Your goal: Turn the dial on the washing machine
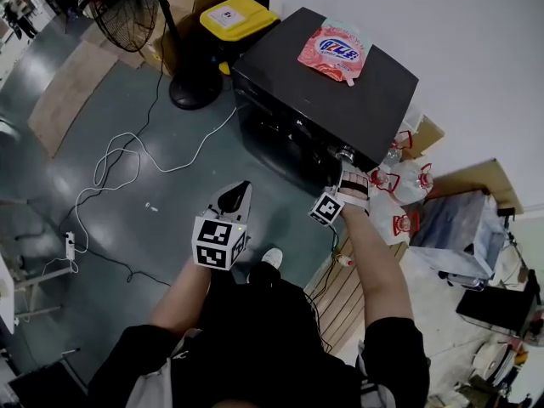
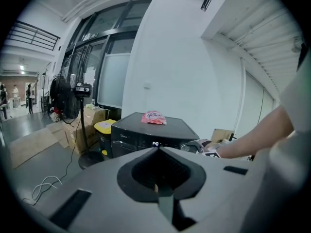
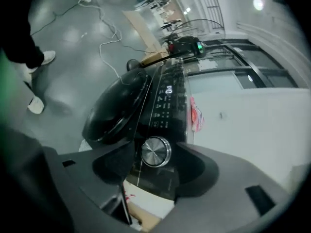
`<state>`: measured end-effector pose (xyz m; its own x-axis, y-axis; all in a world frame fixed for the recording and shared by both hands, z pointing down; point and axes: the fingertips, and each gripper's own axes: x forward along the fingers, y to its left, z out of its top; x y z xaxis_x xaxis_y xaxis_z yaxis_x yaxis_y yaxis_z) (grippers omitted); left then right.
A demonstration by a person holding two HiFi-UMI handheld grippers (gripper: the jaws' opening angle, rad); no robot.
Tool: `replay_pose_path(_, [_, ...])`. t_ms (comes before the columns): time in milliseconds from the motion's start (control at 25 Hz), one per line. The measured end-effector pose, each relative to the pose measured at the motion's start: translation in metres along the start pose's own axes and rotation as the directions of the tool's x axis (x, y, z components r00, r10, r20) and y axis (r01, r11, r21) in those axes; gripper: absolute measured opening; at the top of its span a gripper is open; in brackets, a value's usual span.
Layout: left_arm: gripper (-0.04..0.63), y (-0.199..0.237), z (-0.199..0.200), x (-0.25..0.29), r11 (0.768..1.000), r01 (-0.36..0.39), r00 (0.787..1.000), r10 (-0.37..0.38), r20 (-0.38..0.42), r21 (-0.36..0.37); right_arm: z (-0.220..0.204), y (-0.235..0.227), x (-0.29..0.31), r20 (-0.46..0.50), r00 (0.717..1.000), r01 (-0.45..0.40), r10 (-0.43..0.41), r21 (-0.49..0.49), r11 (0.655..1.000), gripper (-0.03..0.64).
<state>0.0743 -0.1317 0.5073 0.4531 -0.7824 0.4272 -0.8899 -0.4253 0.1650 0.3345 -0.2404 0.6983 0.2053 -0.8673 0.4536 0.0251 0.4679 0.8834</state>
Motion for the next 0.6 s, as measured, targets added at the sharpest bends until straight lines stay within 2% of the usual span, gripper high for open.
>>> replay_pose_path(80, [0.006, 0.002, -0.005, -0.002, 1.0, -0.013, 1.0, 0.013, -0.007, -0.005, -0.003, 0.004, 0.009, -0.002, 1.0, 0.007, -0.007, -0.084, 0.996, 0.267])
replay_pose_path(280, [0.006, 0.014, -0.02, -0.005, 0.998, -0.052, 0.998, 0.052, -0.034, -0.026, -0.006, 0.008, 0.031, -0.007, 1.0, 0.008, -0.009, -0.188, 0.982, 0.299])
replay_pose_path(360, [0.006, 0.018, -0.025, -0.008, 0.997, -0.068, 0.997, 0.067, -0.043, -0.037, 0.001, 0.007, 0.034, 0.028, 1.0, 0.007, -0.002, -0.19, 0.982, 0.302])
replay_pose_path(440, [0.006, 0.023, -0.029, -0.011, 0.996, -0.083, 0.996, 0.081, -0.049, -0.045, 0.01, 0.0, 0.034, 0.069, 0.997, 0.028, -0.018, -0.149, 0.988, 0.307])
replay_pose_path(560, [0.006, 0.029, -0.034, -0.014, 0.993, -0.102, 0.994, 0.099, -0.055, -0.055, 0.007, 0.001, 0.043, 0.052, 0.998, 0.036, -0.026, -0.193, 0.981, 0.307])
replay_pose_path(600, [0.006, 0.031, -0.035, -0.015, 0.993, -0.107, 0.993, 0.104, -0.056, -0.057, 0.01, 0.003, 0.044, 0.065, 0.998, 0.027, -0.016, -0.173, 0.985, 0.304])
